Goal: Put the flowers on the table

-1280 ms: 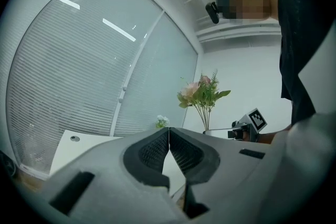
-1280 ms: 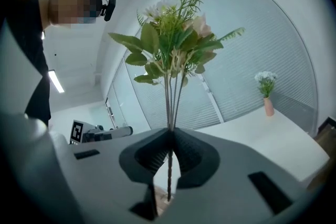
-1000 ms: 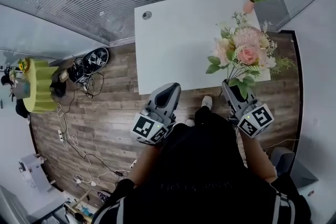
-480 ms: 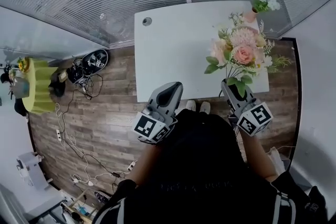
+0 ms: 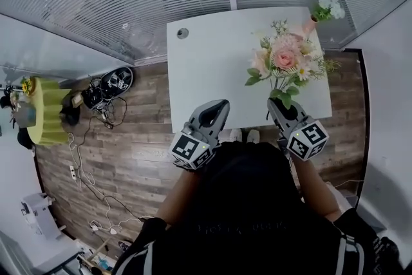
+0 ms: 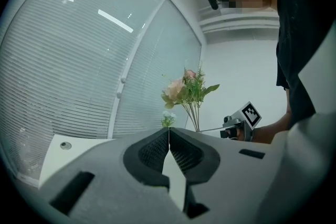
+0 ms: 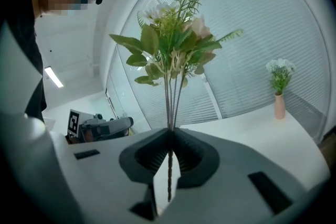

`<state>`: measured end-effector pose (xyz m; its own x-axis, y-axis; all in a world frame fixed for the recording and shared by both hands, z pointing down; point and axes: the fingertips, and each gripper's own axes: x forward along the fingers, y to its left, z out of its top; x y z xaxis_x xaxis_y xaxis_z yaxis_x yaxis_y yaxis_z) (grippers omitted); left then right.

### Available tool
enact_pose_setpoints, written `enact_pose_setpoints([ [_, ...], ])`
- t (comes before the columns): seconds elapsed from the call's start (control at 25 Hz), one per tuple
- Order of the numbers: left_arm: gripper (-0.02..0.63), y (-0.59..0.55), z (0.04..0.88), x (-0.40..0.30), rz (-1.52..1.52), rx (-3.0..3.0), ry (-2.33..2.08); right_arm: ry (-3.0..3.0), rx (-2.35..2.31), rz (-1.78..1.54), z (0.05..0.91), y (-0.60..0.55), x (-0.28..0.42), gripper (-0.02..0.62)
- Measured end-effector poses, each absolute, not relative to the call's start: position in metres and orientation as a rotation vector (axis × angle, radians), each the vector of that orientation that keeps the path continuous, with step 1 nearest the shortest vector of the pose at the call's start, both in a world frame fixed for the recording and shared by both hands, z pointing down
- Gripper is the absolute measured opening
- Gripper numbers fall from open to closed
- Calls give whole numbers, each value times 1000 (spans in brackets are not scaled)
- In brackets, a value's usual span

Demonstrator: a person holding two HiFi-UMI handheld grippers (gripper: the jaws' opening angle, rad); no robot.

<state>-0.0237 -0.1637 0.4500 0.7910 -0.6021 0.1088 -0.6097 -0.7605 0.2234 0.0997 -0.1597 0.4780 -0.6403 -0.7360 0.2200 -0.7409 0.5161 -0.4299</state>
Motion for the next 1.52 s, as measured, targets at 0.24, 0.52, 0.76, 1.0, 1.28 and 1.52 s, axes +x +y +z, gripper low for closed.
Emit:
enact_pose_setpoints([
  [0.24, 18, -179, 482, -27, 128, 2701, -917, -2660, 1332, 878, 506, -180, 93, 41],
  [0.52, 18, -180, 515, -20, 247, 2721, -863, -2555, 1333, 899, 551, -191, 94, 41],
  [0.76, 18, -184, 523, -17, 225, 2680, -865, -2446, 1300, 950, 603, -198, 98, 41],
  [1.0, 18, -188, 536, -10, 230, 2633, -857, -2365, 1247, 940, 654, -205, 102, 41],
  [1.28, 18, -186, 557, 5, 284, 2601, -796, -2303, 1184, 986, 692, -202, 100, 41],
  [1.52, 18, -181, 575, 13, 316, 2552, -765, -2229, 1109, 1069, 717, -200, 95, 42],
])
